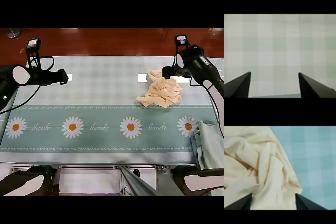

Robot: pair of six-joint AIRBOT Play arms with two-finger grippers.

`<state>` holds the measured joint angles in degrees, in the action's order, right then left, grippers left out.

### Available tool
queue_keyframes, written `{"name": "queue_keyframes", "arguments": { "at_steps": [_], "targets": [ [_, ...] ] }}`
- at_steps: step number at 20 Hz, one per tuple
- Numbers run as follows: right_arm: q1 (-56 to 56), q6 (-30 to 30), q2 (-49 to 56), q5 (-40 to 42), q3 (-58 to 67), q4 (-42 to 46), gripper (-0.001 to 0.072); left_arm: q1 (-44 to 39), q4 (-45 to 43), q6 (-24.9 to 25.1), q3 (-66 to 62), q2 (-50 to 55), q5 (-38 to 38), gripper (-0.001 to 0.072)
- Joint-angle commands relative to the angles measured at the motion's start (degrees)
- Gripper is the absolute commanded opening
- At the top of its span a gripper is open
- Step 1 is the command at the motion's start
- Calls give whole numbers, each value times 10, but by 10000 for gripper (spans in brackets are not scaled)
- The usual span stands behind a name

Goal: Fold the shirts.

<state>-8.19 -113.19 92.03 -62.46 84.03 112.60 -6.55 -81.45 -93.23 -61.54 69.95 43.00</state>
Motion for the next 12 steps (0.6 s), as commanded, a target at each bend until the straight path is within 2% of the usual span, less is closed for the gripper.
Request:
{"name": "queue_keyframes", "arguments": {
  "at_steps": [1, 4, 5, 6, 7, 9, 12],
  "targets": [
    [50, 26, 53, -28, 3, -142, 619, 0, 0, -1, 0, 9, -14, 704],
    [56, 92, 98, -71, 3, -246, 615, -5, 4, -1, 0, 18, 23, 704],
    [54, 108, 102, -83, 3, -267, 587, -6, 4, 0, 0, 19, 45, 704],
    [55, 123, 101, -95, 4, -289, 358, -6, 3, 2, 0, 17, 66, 704],
    [55, 139, 95, -105, 6, -304, 60, -4, 1, 13, -1, 15, 92, 704],
    [58, 155, 71, -133, 32, -307, 37, 4, -1, 61, -3, 4, 155, 704],
    [57, 171, 1, -145, 127, -305, 37, 13, 5, 80, -3, -52, 224, 704]
  ]
}}
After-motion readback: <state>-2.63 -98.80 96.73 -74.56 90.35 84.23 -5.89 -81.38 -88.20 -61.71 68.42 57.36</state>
